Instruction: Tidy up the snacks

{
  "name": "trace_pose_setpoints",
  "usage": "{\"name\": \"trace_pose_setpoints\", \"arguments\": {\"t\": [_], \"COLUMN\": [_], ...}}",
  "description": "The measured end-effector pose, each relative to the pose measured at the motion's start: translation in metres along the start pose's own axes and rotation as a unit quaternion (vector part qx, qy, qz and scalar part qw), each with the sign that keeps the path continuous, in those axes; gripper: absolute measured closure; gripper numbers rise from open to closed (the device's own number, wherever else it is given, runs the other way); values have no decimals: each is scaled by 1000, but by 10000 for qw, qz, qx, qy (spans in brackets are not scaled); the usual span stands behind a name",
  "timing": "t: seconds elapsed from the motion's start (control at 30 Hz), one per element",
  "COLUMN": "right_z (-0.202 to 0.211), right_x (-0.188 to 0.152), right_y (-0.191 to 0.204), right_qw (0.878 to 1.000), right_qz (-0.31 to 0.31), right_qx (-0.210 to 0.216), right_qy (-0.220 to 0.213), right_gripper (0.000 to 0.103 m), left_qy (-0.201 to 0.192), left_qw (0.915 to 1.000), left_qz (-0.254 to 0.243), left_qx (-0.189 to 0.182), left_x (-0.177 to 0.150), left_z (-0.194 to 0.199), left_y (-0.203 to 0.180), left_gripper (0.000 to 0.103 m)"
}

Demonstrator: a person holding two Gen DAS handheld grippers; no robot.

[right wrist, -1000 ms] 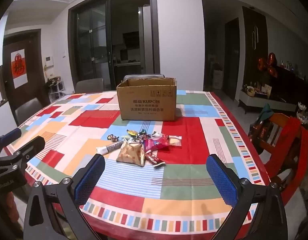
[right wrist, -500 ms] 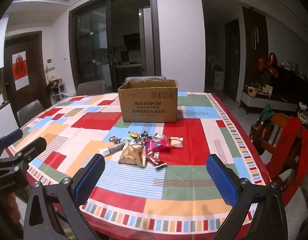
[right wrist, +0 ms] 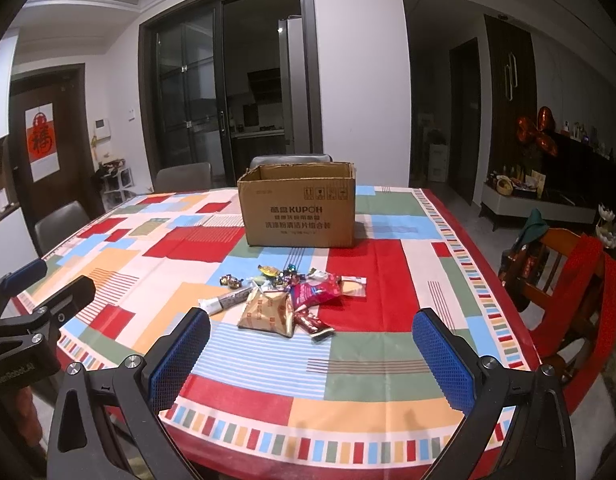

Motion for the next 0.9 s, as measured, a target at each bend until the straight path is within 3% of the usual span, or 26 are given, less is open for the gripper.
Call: {"name": "trace_pose_setpoints", "arguments": {"t": [0.9], "right_z": [4], "right_x": [3], "right_y": [7], "right_qw": [9999], "right_qz": [67], "right_qx": [70], "right_qy": [-37], "right_gripper": [1], "left_qy": [-71], "left_qw": [10000], "left_qz": [0], "left_qx": [28], "left_x": [6], "left_z": [3], "left_y": [2], "left_gripper": [0]}}
Point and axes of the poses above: each gripper's, at about its wrist camera, not at the fingertips, and z roughly against the way its jaws point, y to its left, x to its top, the point moved 4 cm from there along -z, roughly the way its jaws point, and after that the axes turned 10 degrees about -y, right-handed, at the moved point
